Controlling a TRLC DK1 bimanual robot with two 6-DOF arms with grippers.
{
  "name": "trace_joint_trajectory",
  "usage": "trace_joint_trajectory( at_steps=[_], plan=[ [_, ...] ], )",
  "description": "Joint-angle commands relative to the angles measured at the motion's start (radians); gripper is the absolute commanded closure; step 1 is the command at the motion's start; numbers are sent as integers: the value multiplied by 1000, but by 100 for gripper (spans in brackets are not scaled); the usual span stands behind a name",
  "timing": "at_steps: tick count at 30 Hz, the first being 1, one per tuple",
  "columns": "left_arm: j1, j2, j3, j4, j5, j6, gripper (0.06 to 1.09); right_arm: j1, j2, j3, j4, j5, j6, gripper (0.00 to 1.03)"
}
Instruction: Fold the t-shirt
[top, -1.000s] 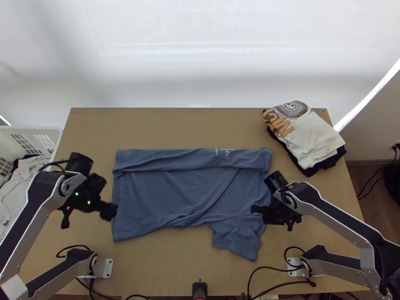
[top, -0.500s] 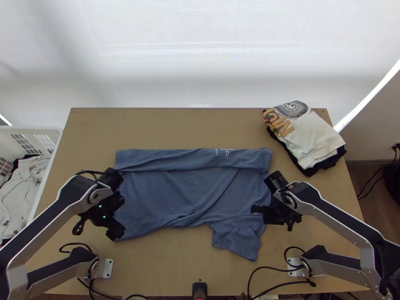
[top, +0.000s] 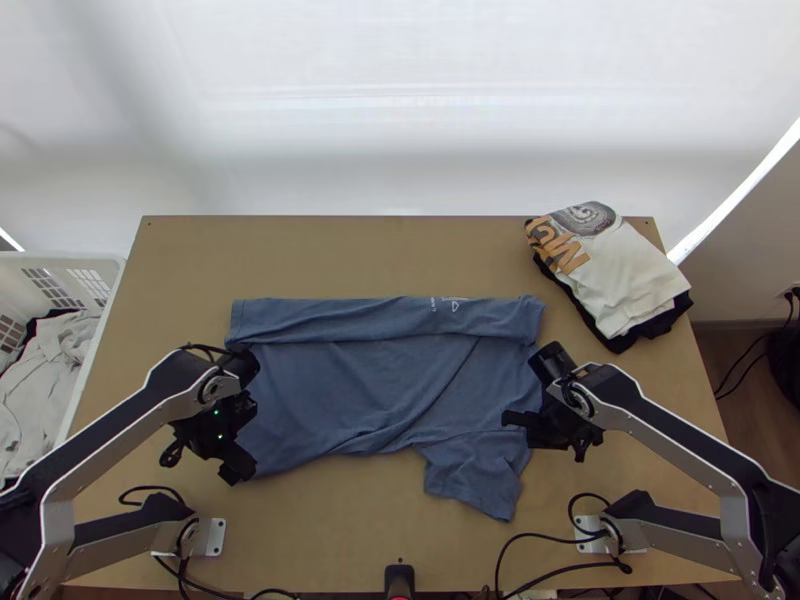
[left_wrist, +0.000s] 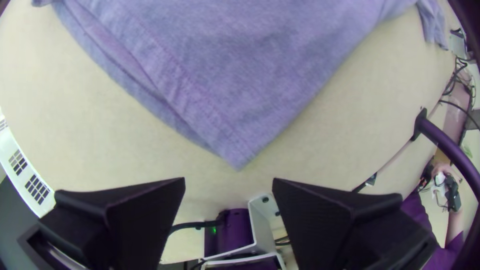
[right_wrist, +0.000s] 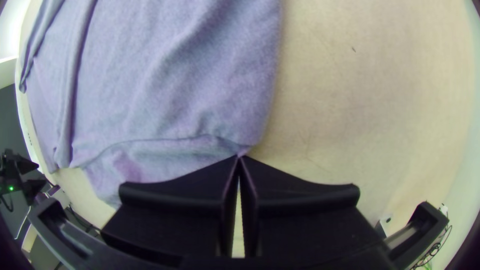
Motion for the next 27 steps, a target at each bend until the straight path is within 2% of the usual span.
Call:
trace_joint_trajectory(
  at_steps=[1,15,20,25,26,27],
  plan=[
    [-9,52,-27,12,13,5,33,-6,-5,10,0,-3,2,100],
    [-71,139,-42,23,22,19,34,-36,-13,12,0,-3,-13,100],
    [-97,169,-41,30,61,36,71,-39,-13,13,0,-3,-15,100],
    [-92,199,-47,59,59,36,74,-44,-20,19,0,-3,-15,100],
    [-89,201,-48,62,59,41,82,-44,-22,19,0,-3,-16,100],
    [-86,201,-51,72,59,44,94,-45,-23,19,0,-3,-16,100]
  ],
)
